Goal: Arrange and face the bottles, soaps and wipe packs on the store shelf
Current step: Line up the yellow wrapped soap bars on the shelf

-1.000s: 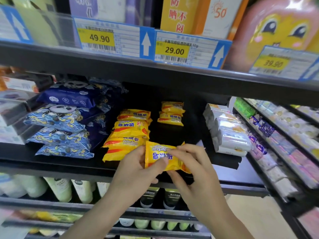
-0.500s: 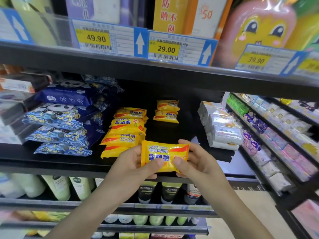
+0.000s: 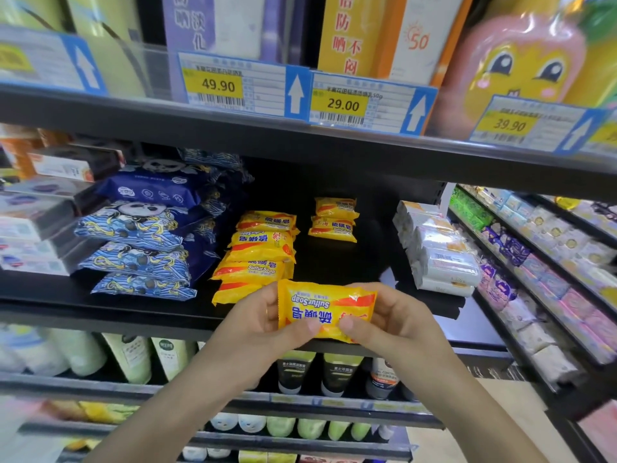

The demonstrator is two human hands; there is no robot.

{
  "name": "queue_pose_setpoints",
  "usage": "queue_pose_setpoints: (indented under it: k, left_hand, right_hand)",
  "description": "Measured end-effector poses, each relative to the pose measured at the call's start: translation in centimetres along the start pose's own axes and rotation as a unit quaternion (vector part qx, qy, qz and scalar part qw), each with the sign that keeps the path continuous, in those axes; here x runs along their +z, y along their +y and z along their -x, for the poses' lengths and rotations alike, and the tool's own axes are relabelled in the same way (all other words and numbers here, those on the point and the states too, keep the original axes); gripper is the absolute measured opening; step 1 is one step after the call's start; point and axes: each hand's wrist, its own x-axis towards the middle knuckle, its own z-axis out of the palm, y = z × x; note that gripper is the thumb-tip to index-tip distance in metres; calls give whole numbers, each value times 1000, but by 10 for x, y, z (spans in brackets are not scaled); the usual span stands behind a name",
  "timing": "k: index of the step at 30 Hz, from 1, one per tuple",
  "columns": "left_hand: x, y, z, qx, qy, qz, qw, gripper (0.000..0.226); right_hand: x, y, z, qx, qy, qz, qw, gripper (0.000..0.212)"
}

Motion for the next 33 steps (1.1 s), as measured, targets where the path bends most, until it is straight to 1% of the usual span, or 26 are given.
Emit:
queue_pose_setpoints:
  k: [3, 4, 6, 8, 11, 12, 13, 15, 16, 17, 18, 19, 21, 25, 29, 31, 33]
  left_hand:
    - [-4, 4, 5, -20, -7, 4, 1000, 40]
    - [-6, 6, 6, -37, 2, 5, 999, 35]
    - [-11, 5, 1, -98, 33, 28, 994, 29]
    - [-14, 7, 0, -146, 53, 50, 987, 35]
    - [-10, 13, 4, -188, 54, 95, 976, 56]
    - [-10, 17, 1, -199, 51, 109, 973, 58]
    - [-8, 21, -2, -208, 48, 120, 969, 54]
    - [-8, 19, -4, -158, 36, 145, 976, 36]
    - [-11, 12, 4, -109, 6, 126, 986, 33]
    - [-11, 8, 7, -109, -23, 119, 987, 37]
    - [-10, 9, 9, -137, -48, 98, 985, 37]
    - [-8, 10, 12, -148, -50, 73, 985, 32]
    - [-3, 13, 8, -179, -18, 48, 983, 25]
    - [-1, 10, 8, -160, 4, 54, 986, 20]
    - [0, 10, 7, -119, 32, 47, 991, 19]
    - [1, 10, 7, -95, 58, 45, 993, 19]
    - [1, 9, 8, -77, 73, 39, 994, 18]
  right_hand:
    - [2, -5, 3, -50, 6, 26, 998, 28]
    - [2, -7, 5, -69, 8, 51, 996, 27]
    - [4, -10, 7, -102, 14, 99, 990, 27]
    - [6, -11, 11, -136, 24, 134, 981, 33]
    - [8, -11, 15, -200, 41, 201, 958, 37]
    - [8, -10, 16, -219, 42, 215, 951, 35]
    - [9, -9, 17, -234, 40, 227, 945, 32]
    - [10, -5, 17, -265, 35, 254, 930, 33]
    - [11, -2, 17, -281, 35, 269, 921, 36]
    - [11, 2, 17, -294, 36, 286, 911, 41]
    - [11, 5, 18, -302, 38, 302, 903, 45]
    - [11, 8, 18, -305, 41, 315, 898, 48]
    - [11, 13, 20, -293, 45, 323, 899, 54]
    - [9, 17, 24, -247, 42, 292, 923, 65]
    - [5, 15, 23, -206, 73, 299, 929, 70]
    - [3, 13, 22, -142, 98, 257, 951, 64]
    - [-1, 7, 20, -55, 124, 158, 978, 56]
